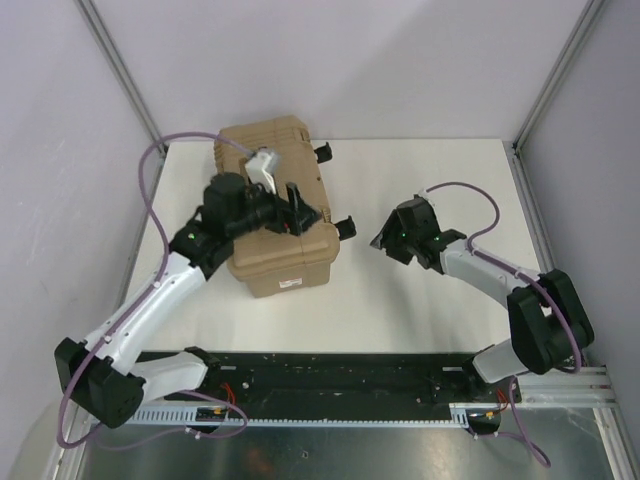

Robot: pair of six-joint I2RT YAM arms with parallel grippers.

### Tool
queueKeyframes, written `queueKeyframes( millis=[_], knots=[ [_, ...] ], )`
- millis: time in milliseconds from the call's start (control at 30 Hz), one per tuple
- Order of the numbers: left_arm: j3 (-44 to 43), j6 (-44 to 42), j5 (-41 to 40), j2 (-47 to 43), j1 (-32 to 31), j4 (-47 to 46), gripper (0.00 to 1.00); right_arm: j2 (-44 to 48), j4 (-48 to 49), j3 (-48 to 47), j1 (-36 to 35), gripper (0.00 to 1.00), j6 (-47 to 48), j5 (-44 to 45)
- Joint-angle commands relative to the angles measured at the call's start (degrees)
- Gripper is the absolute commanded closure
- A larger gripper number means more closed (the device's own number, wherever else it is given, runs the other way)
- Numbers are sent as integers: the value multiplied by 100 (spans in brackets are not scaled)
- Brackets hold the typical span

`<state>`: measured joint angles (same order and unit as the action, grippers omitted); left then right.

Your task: Pack the tool kit

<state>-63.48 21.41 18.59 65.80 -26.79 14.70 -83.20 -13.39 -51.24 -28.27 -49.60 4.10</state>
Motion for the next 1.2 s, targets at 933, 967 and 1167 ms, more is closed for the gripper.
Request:
queueKeyframes(
  millis=[933,967,1167],
  knots=[
    [860,-1213,-4173,-1218,-1268,703,14,-1679,3352,405,-1219,52,-1692,-2382],
    [734,-1237,-4101,-1179,-1263,698,14,-1632,3290,405,-1169,52,-1684,-2319],
    [104,-1271,-3614,-675,-1263,604,13,-1467,3497,617,-696,48,-1742,-2292]
  ],
)
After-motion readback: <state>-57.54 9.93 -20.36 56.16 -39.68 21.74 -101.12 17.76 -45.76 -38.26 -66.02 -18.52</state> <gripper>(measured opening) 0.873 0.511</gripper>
